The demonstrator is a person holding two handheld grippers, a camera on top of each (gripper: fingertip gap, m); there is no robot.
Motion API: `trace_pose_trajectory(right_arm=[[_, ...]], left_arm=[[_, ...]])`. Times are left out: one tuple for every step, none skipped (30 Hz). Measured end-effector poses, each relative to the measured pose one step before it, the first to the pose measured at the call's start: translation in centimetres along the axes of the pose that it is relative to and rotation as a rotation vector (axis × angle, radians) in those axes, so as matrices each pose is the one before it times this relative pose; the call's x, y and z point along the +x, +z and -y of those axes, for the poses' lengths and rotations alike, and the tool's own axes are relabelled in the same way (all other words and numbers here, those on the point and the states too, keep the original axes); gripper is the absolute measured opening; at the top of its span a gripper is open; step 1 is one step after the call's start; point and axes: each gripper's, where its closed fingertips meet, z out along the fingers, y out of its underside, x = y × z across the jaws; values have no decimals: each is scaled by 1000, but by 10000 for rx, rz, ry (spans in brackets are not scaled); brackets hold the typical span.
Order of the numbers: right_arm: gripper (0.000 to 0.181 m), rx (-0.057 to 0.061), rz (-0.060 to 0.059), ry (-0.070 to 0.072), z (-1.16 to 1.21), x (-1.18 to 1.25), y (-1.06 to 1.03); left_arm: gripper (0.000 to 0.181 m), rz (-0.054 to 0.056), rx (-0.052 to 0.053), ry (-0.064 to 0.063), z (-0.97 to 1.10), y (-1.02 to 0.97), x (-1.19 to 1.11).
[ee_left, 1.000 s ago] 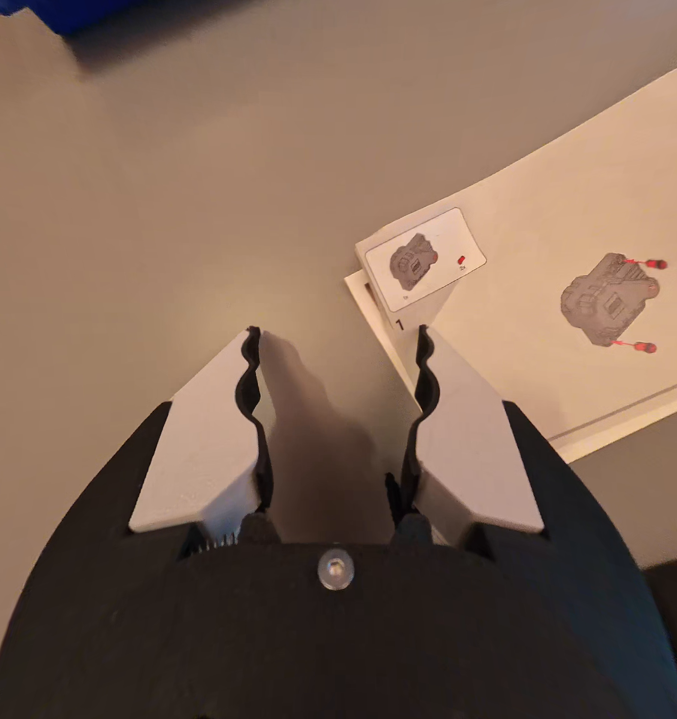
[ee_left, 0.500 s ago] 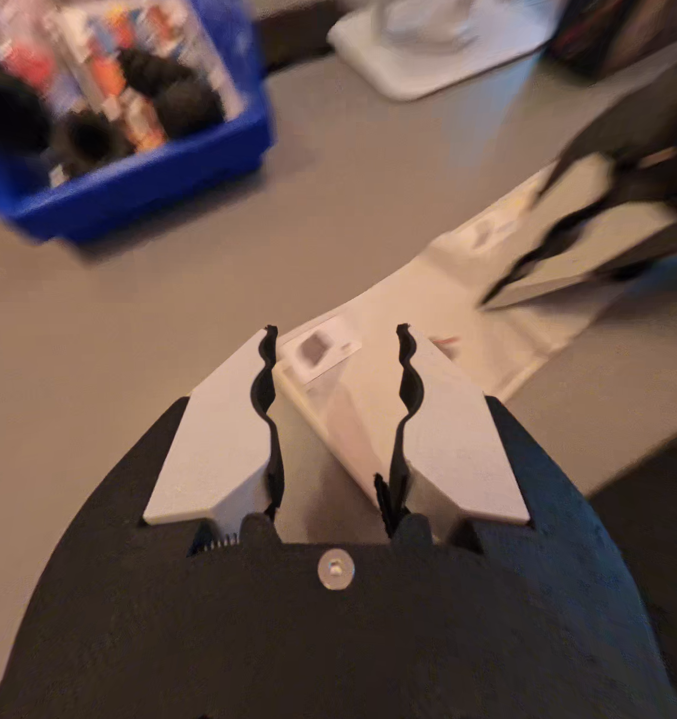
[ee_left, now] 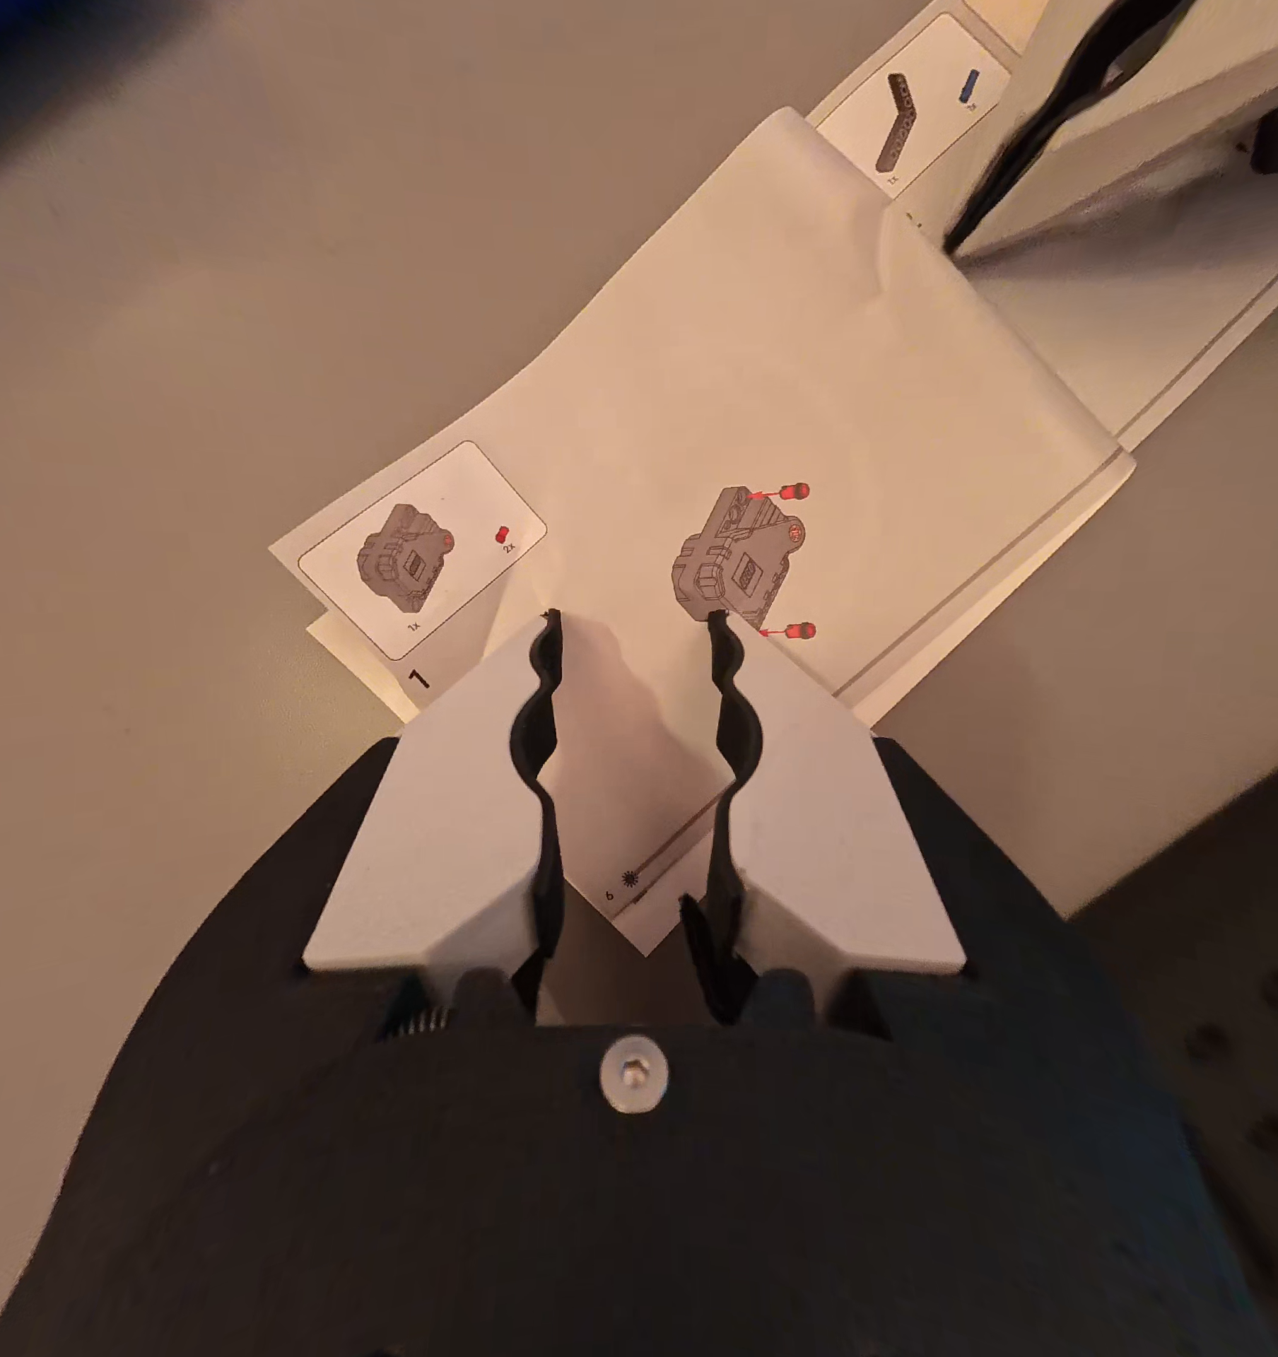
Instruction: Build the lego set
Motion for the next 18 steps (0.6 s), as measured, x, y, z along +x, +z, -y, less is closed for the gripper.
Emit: trace_pose_trajectory(right_arm=[[0,-230,-65,-106,-432,76,234],[0,-126,-60,-154,-175,-39,237],[0,-118,-14,-81,21,-60,137],[0,-225,-2,-2,21,-9,100],[0,-297,-67,-66,44,21,93],[0,-361,-95,-166,38,-5,95],[0,-455,-83,-211,-8,-11,31],[0,-482,-109,-274,-23,2,20],[0,-451,-111,-229,1,7,39],[0,-437,-34,-89,-11,11,24],[0,-386,60,16,-16,1,11],[0,-243,85,-11,35,13,28],[0,-29,52,-41,119,40,45],[0,157,87,57,143,22,25],[0,345,130,176,186,7,-14],[0,554,44,224,327,28,-108],[0,605,66,173,320,-144,-207],[0,444,226,35,146,-507,-226]], left_arm=[[38,11,61,-21,10,0,1],[39,43,38,4,-27,-20,-19],[40,-6,7,-5,-90,-69,29],[43,-97,39,-89,-32,-74,107],[43,-2,13,-35,-76,-74,-42],[44,28,-30,70,-129,-86,-33],[45,-69,-9,25,-93,-91,126],[47,-112,11,-78,-45,-76,147],[48,-22,-2,-21,-44,-44,52],[48,29,-21,56,-49,-14,32],[49,30,-43,32,-29,6,13],[49,103,-78,65,-42,6,-70],[50,133,-82,96,-66,11,-100],[49,37,-16,31,-29,-18,-3],[50,12,40,-36,-39,-25,-35],[50,45,63,-35,-58,-34,-89],[50,-7,88,-61,-70,-63,-38],[50,-10,96,-54,-42,-36,-21]])
